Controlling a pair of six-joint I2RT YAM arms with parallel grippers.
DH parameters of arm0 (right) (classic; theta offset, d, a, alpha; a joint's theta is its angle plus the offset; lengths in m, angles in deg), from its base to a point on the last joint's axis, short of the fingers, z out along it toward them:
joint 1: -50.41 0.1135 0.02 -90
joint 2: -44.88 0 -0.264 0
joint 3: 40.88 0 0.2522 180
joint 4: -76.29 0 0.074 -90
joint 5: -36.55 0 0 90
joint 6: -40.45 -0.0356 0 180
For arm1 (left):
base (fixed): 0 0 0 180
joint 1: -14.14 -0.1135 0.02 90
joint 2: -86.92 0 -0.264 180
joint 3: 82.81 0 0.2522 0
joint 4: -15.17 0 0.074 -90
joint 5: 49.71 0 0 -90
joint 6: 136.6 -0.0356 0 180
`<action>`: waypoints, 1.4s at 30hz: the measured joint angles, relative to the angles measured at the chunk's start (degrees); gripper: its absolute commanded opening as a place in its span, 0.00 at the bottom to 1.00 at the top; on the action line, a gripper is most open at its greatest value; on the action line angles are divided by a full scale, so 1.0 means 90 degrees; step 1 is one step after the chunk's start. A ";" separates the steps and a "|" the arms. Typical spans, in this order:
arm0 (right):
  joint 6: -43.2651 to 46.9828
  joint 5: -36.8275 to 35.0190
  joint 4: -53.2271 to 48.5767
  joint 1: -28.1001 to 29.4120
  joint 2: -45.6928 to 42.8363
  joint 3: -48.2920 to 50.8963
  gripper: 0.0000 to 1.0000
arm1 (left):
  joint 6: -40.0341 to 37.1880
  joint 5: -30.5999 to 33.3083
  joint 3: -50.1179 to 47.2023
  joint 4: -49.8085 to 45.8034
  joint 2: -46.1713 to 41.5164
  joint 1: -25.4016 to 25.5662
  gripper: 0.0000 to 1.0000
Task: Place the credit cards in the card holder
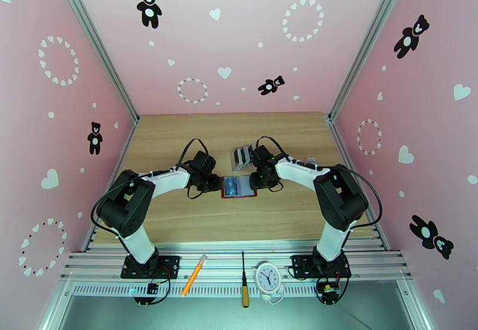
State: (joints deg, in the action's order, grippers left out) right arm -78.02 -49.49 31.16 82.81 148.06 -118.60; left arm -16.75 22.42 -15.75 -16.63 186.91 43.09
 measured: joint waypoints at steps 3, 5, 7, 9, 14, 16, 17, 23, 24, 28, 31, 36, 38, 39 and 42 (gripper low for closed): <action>-0.0005 -0.0024 0.0012 0.0000 0.0017 -0.0036 0.42 | 0.0000 0.0000 0.0000 0.0002 0.0000 0.0000 0.33; 0.0000 -0.0036 0.0034 0.0000 0.0019 -0.0046 0.40 | 0.0000 0.0000 0.0000 0.0002 0.0000 0.0000 0.33; -0.0002 -0.0053 0.0034 0.0000 0.0019 -0.0046 0.38 | 0.0000 0.0000 0.0000 0.0000 0.0000 0.0000 0.33; -0.0007 -0.0075 0.0036 0.0000 0.0019 -0.0046 0.34 | 0.0000 0.0000 0.0000 0.0000 0.0000 0.0000 0.33; 0.0002 -0.0119 0.0058 -0.0002 0.0019 -0.0046 0.24 | 0.0000 0.0000 -0.0012 0.0012 0.0000 0.0000 0.33; 0.0002 -0.0131 0.0073 0.0000 0.0019 -0.0046 0.17 | 0.0000 0.0002 -0.0012 0.0012 0.0000 0.0000 0.33; -0.0002 -0.0141 0.0078 -0.0002 0.0019 -0.0046 0.15 | 0.0000 0.0000 -0.0015 0.0015 0.0000 0.0000 0.33; 0.0015 -0.0146 0.0078 -0.0002 0.0017 -0.0046 0.06 | 0.0000 0.0000 -0.0024 0.0036 0.0000 0.0000 0.33; 0.0012 -0.0151 0.0078 -0.0002 0.0015 -0.0046 0.05 | 0.0000 0.0000 -0.0024 0.0036 0.0000 0.0000 0.33; 0.0015 -0.0138 0.0063 0.0000 -0.0046 -0.0046 0.00 | 0.0000 0.0000 -0.0024 0.0034 0.0000 0.0000 0.31; 0.0012 -0.0138 0.0041 -0.0002 -0.0189 -0.0046 0.00 | 0.0002 0.0000 -0.0027 0.0034 0.0000 0.0000 0.27; 0.0010 -0.0121 -0.0022 -0.0002 -0.0461 -0.0046 0.00 | 0.0041 -0.0051 -0.0068 0.0053 0.0000 0.0000 0.20; -0.0005 -0.0073 -0.0044 -0.0002 -0.0573 -0.0046 0.00 | 0.0049 -0.0097 -0.0073 0.0056 0.0000 0.0000 0.18; -0.0005 -0.0039 -0.0051 -0.0002 -0.0619 -0.0046 0.00 | 0.0046 -0.0112 -0.0073 0.0058 0.0000 0.0000 0.18; -0.0019 0.0073 -0.0066 -0.0002 -0.0770 -0.0049 0.00 | 0.0046 -0.0141 -0.0073 0.0058 0.0000 0.0002 0.17</action>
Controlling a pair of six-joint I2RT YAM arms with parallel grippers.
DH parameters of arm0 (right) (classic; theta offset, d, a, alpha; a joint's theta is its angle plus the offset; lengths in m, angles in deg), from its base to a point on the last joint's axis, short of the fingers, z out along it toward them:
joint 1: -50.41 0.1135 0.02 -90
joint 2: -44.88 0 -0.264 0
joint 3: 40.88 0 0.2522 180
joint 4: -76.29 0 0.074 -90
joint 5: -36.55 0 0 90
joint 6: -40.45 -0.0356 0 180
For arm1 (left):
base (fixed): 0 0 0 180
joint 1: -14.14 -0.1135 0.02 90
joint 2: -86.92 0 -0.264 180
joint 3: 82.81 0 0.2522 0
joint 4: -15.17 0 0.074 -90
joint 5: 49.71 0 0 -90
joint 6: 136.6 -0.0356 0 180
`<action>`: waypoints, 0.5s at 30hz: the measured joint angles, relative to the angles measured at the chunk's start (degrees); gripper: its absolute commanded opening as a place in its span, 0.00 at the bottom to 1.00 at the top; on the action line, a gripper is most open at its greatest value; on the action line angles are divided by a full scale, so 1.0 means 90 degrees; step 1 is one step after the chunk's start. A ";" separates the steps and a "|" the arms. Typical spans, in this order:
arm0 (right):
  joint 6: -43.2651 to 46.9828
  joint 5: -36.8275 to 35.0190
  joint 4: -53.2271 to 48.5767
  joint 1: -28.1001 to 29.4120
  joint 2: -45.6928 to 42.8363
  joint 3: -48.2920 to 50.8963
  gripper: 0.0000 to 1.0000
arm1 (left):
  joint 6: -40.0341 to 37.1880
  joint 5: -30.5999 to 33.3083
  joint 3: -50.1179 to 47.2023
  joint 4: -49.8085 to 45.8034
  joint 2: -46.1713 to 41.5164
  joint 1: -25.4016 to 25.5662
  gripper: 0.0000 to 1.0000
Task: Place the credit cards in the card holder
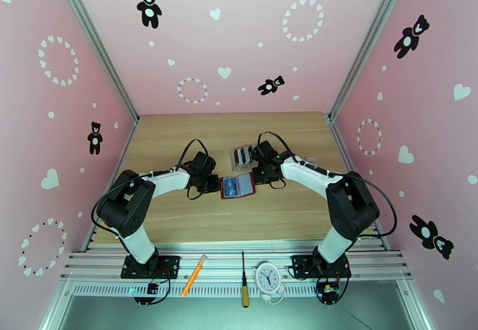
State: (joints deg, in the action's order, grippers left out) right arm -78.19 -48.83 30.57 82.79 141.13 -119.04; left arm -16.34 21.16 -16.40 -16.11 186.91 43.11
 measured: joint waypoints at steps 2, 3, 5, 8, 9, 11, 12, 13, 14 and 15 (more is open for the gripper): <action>-0.0034 0.0100 -0.0029 0.0000 -0.0085 -0.0019 0.00 | 0.0002 -0.0002 0.0000 0.0002 0.0000 0.0000 0.16; -0.0039 0.0153 -0.0032 0.0000 -0.0124 -0.0029 0.00 | 0.0002 -0.0002 0.0000 0.0005 0.0000 0.0005 0.16; -0.0085 0.0255 -0.0053 0.0002 -0.0204 -0.0051 0.00 | 0.0002 -0.0002 0.0000 0.0017 0.0000 0.0005 0.16; -0.0129 0.0398 -0.0095 0.0012 -0.0301 -0.0121 0.00 | 0.0002 -0.0002 0.0000 0.0019 0.0000 0.0010 0.15; -0.0143 0.0437 -0.0102 0.0022 -0.0325 -0.0151 0.00 | 0.0002 -0.0002 0.0000 0.0019 0.0000 0.0010 0.15; -0.0158 0.0515 -0.0104 0.0046 -0.0367 -0.0209 0.00 | 0.0002 -0.0002 0.0000 0.0019 0.0000 0.0015 0.15; -0.0160 0.0554 -0.0107 0.0061 -0.0381 -0.0240 0.00 | 0.0002 -0.0002 0.0000 0.0019 0.0000 0.0019 0.15; -0.0172 0.0597 -0.0112 0.0075 -0.0396 -0.0274 0.00 | 0.0002 -0.0002 0.0000 0.0019 0.0000 0.0029 0.15; -0.0187 0.0641 -0.0112 0.0092 -0.0408 -0.0301 0.00 | 0.0002 -0.0002 0.0000 0.0019 0.0000 0.0041 0.15; -0.0204 0.0673 -0.0114 0.0109 -0.0420 -0.0325 0.00 | 0.0002 -0.0005 0.0000 0.0019 0.0000 0.0053 0.15</action>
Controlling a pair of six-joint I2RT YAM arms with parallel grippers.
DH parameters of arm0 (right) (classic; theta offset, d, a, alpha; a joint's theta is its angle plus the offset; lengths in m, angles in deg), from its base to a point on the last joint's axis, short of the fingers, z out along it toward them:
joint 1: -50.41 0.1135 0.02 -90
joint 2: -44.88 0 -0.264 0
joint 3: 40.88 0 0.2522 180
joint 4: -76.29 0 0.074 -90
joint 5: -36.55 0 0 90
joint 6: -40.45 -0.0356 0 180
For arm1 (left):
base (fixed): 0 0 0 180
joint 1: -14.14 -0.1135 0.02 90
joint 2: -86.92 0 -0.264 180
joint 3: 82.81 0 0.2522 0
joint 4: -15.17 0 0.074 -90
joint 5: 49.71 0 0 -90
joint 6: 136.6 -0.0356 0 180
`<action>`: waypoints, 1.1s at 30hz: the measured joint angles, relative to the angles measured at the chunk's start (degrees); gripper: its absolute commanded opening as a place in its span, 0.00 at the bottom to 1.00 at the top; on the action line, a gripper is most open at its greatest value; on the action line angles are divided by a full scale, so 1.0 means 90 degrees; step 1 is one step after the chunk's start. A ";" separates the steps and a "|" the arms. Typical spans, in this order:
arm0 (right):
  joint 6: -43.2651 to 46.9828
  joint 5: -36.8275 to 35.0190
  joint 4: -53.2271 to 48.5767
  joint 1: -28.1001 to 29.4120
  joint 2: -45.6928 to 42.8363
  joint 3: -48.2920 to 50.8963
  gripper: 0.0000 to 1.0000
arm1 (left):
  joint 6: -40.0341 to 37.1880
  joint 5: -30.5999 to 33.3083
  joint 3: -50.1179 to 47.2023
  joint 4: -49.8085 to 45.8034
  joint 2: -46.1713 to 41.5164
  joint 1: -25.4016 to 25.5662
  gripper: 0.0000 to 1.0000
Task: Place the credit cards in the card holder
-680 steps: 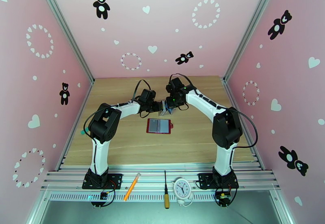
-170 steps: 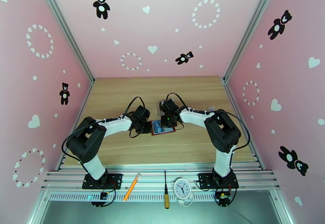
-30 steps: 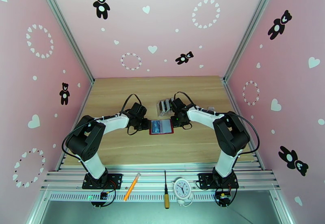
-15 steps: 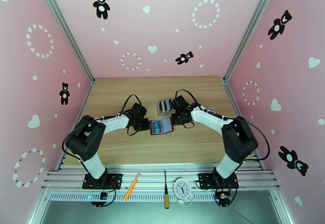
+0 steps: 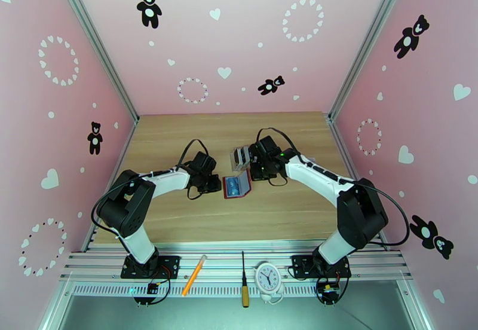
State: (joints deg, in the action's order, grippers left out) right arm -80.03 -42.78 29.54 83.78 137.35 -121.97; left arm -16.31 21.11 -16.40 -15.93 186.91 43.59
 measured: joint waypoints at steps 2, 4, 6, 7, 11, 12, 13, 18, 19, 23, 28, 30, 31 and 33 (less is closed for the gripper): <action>-0.0036 0.0073 -0.0005 0.0044 -0.0010 -0.0049 0.00 | 0.0000 0.0000 0.0000 0.0000 0.0000 0.0000 0.15; -0.0070 0.0148 -0.0005 0.0100 -0.0012 -0.0097 0.00 | 0.0002 0.0000 0.0000 0.0000 0.0000 0.0000 0.15; -0.0097 0.0240 -0.0002 0.0163 -0.0012 -0.0143 0.00 | 0.0000 0.0000 0.0000 0.0000 0.0000 0.0000 0.15; -0.0114 0.0284 -0.0002 0.0197 -0.0012 -0.0172 0.00 | 0.0002 0.0000 0.0000 0.0000 0.0000 0.0000 0.15; -0.0153 0.0389 0.0000 0.0333 0.0010 -0.0321 0.00 | 0.0002 0.0000 0.0000 0.0002 0.0007 0.0000 0.15; -0.0170 0.0420 0.0005 0.0369 0.0032 -0.0374 0.00 | 0.0002 0.0000 0.0000 0.0002 0.0012 0.0000 0.15; -0.0189 0.0447 0.0007 0.0398 0.0066 -0.0425 0.00 | 0.0002 0.0000 0.0000 0.0002 0.0022 0.0000 0.15; -0.0260 0.0580 0.0049 0.0549 0.0347 -0.0593 0.00 | 0.0000 -0.0036 0.0015 0.0007 0.0080 0.0000 0.16; -0.0265 0.0597 0.0053 0.0580 0.0425 -0.0617 0.00 | 0.0000 -0.0044 0.0015 0.0019 0.0087 0.0000 0.16; -0.0287 0.0631 0.0078 0.0663 0.0663 -0.0702 0.00 | 0.0000 -0.0070 0.0034 0.0022 0.0109 0.0000 0.16; -0.0374 0.0748 0.0202 0.0746 0.0945 -0.0831 0.00 | 0.0000 -0.0104 0.0073 0.0022 0.0143 0.0017 0.16; -0.0401 0.0777 0.0240 0.0784 0.1056 -0.0882 0.00 | -0.0002 -0.0114 0.0075 0.0024 0.0143 0.0027 0.16; -0.0406 0.0789 0.0265 0.0804 0.1124 -0.0913 0.00 | -0.0002 -0.0114 0.0075 0.0024 0.0143 0.0032 0.16; -0.0413 0.0821 0.0318 0.0835 0.1246 -0.0950 0.00 | -0.0005 -0.0112 0.0078 0.0022 0.0143 0.0036 0.16</action>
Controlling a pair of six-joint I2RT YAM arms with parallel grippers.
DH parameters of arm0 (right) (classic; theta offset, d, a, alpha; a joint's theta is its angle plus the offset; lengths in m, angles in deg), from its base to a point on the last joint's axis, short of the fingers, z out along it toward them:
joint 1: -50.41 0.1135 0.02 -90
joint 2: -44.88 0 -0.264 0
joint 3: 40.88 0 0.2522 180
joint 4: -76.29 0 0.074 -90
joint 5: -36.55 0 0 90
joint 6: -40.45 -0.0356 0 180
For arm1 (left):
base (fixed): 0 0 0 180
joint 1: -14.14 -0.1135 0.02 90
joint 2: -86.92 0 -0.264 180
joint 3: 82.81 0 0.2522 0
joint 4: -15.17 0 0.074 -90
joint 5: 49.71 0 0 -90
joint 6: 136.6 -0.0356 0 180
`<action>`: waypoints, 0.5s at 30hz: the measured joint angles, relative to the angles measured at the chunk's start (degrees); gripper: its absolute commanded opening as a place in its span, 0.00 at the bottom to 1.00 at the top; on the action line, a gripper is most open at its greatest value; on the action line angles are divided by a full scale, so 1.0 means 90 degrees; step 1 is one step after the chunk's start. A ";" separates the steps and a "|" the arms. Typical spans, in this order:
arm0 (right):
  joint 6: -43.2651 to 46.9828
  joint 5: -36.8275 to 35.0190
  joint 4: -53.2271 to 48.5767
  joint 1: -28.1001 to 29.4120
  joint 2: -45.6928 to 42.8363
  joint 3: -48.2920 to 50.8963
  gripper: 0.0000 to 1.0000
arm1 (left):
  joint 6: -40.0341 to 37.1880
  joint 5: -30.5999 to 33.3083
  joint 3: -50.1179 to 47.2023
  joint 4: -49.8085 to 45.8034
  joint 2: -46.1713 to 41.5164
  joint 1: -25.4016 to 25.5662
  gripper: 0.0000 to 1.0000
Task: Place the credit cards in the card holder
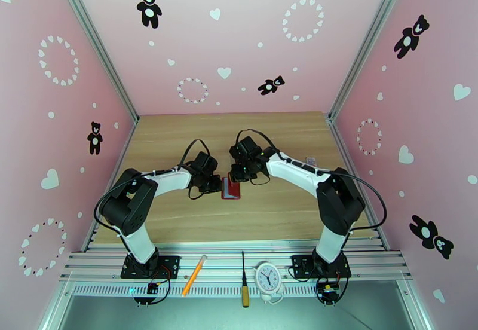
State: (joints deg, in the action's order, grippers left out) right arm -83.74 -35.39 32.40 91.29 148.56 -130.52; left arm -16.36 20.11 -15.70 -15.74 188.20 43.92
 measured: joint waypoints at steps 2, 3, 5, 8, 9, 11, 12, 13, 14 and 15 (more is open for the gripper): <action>-0.0017 0.0015 0.0034 0.0005 0.0095 -0.0010 0.00 | -0.0002 0.0000 0.0002 -0.0005 0.0000 0.0000 0.16; -0.0024 0.0032 0.0039 0.0005 0.0141 -0.0010 0.00 | -0.0007 0.0002 0.0002 -0.0007 0.0000 0.0000 0.16; -0.0039 0.0044 0.0039 0.0012 0.0197 -0.0010 0.00 | -0.0024 0.0005 0.0002 -0.0017 0.0000 -0.0002 0.16; -0.0061 0.0063 0.0056 0.0017 0.0291 -0.0032 0.00 | -0.0070 0.0012 0.0002 -0.0024 -0.0002 -0.0010 0.16; -0.0090 0.0073 0.0075 0.0022 0.0323 -0.0046 0.00 | -0.0078 0.0024 0.0002 -0.0029 -0.0002 -0.0015 0.16; -0.0136 0.0090 0.0129 0.0034 0.0391 -0.0066 0.01 | -0.0119 0.0053 0.0002 -0.0056 -0.0017 -0.0029 0.16; -0.0143 0.0100 0.0146 0.0034 0.0425 -0.0080 0.01 | -0.0146 0.0083 0.0000 -0.0097 -0.0039 -0.0044 0.16; -0.0160 0.0107 0.0177 0.0036 0.0459 -0.0087 0.02 | -0.0172 0.0129 -0.0005 -0.0151 -0.0068 -0.0063 0.16; -0.0185 0.0117 0.0192 0.0041 0.0483 -0.0092 0.02 | -0.0192 0.0163 -0.0015 -0.0199 -0.0095 -0.0085 0.17; -0.0204 0.0126 0.0214 0.0041 0.0512 -0.0092 0.04 | -0.0199 0.0219 -0.0049 -0.0233 -0.0141 -0.0112 0.17</action>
State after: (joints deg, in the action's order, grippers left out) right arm -85.58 -34.25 34.33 91.67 153.17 -131.35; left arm -18.15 22.07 -16.14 -17.83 186.93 42.91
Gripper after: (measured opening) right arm 0.059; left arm 0.165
